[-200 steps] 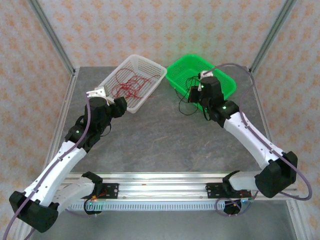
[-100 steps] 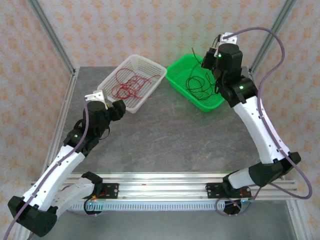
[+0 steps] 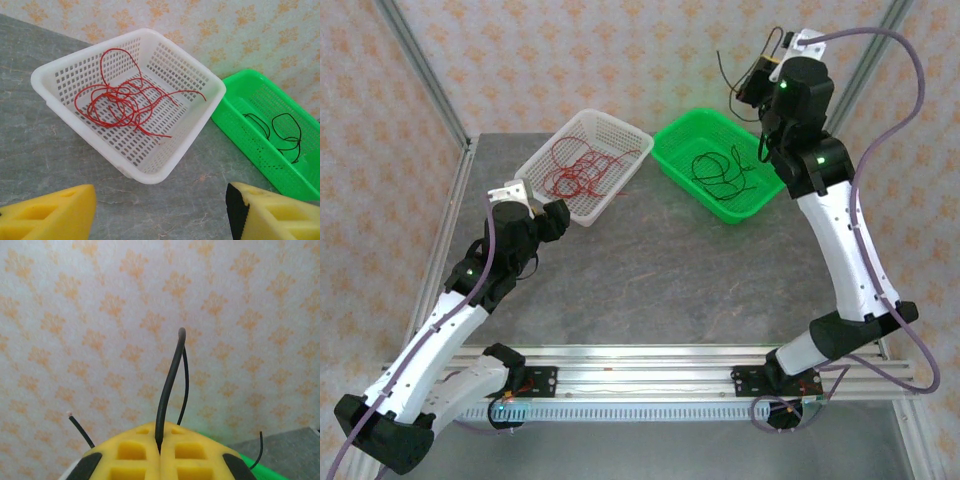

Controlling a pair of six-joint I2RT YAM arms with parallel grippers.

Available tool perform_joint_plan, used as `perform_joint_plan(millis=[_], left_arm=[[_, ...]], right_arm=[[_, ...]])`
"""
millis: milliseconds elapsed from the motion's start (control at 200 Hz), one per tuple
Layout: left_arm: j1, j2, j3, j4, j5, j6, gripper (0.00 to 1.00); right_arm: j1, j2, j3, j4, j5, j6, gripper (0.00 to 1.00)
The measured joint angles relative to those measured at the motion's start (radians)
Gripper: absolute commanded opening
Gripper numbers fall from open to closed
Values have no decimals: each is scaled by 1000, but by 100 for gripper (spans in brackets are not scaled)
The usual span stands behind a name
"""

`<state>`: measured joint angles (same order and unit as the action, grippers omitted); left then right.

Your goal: Untangle the cables

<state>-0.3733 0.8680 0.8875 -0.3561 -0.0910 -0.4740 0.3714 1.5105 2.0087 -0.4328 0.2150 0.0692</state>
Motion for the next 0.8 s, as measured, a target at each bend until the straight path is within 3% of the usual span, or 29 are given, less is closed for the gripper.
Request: perform_joint_plan(millis=[330, 801], left_arm=[[0, -31, 1, 0, 0, 0, 71], [0, -42, 19, -19, 0, 0, 72]], right_arm=[[-122, 224, 58, 13, -85, 9, 0], [-133, 606, 151, 5, -161, 24, 0]])
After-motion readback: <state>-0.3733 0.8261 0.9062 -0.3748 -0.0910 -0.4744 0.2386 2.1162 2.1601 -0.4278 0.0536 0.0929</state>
